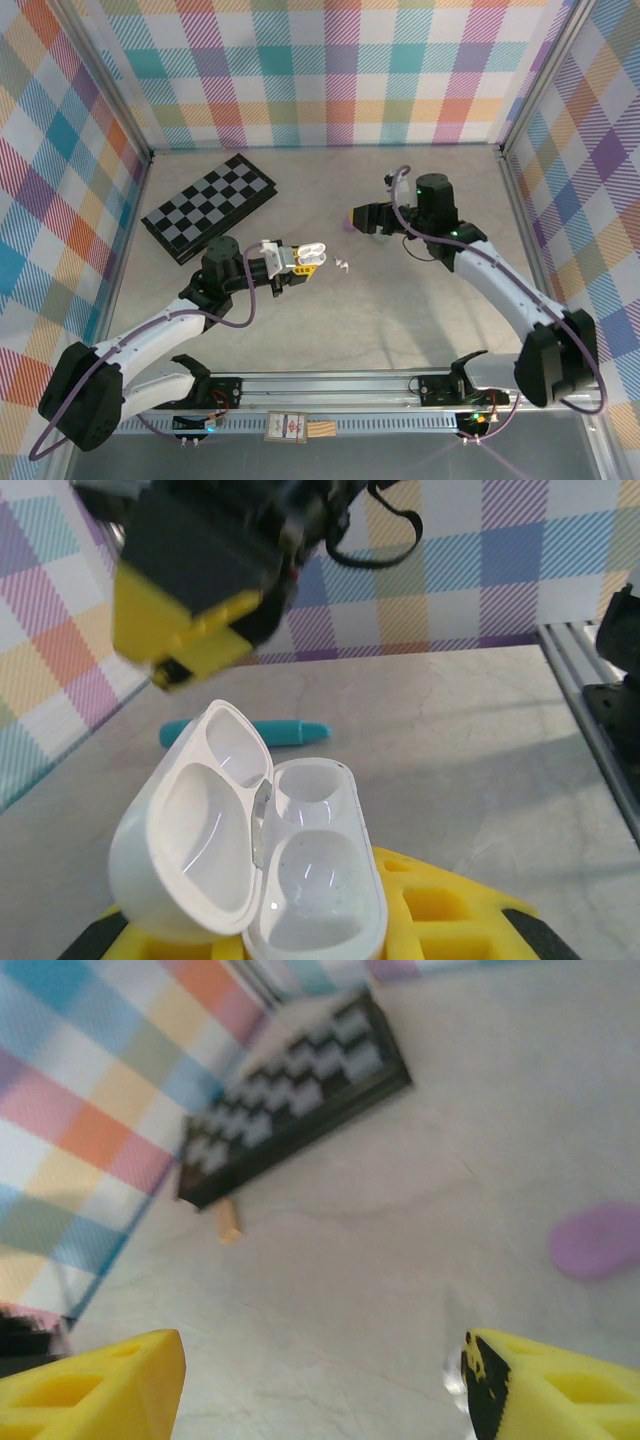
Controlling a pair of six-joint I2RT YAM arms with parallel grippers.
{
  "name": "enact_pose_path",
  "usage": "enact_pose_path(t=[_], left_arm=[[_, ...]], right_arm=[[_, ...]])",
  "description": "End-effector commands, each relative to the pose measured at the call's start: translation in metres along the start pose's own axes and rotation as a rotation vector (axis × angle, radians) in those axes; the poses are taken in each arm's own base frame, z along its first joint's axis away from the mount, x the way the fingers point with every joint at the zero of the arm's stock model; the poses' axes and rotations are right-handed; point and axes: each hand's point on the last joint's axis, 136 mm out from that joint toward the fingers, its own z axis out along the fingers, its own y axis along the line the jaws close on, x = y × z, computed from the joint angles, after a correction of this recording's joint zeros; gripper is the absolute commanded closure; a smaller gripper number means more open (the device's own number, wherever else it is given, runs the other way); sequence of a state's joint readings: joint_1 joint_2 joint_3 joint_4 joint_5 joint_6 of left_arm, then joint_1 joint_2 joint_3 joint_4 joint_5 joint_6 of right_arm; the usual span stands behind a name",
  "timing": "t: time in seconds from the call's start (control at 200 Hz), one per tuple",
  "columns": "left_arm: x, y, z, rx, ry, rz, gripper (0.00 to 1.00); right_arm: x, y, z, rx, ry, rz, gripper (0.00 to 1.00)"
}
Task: Insert wireless bluetooth earbuds into charging case
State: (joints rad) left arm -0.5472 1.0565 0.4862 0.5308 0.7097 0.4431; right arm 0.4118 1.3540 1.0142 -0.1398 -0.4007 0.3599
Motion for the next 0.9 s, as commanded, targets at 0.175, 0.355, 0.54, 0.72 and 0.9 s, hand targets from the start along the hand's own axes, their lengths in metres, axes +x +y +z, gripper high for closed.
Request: enact_pose_path(t=[0.175, 0.355, 0.54, 0.72, 0.9], left_arm=[[0.000, 0.008, -0.013, -0.141, -0.048, 0.038, 0.95], [0.006, 0.004, -0.015, -0.135, -0.037, 0.011, 0.95], [0.007, 0.002, -0.013, -0.116, -0.035, 0.005, 0.95], [0.007, 0.002, -0.011, -0.111, -0.041, -0.014, 0.95], [0.003, 0.003, -0.012, -0.113, -0.049, -0.010, 0.95]], right_arm=[[0.072, -0.055, 0.055, 0.179, 0.331, 0.236, 0.35], [0.093, -0.057, 0.083, 0.111, 0.419, 0.253, 0.42], [0.102, -0.060, 0.104, 0.056, 0.469, 0.217, 0.44], [0.104, -0.068, 0.119, 0.049, 0.482, 0.190, 0.45], [0.118, -0.076, 0.128, 0.039, 0.518, 0.196, 0.45]])
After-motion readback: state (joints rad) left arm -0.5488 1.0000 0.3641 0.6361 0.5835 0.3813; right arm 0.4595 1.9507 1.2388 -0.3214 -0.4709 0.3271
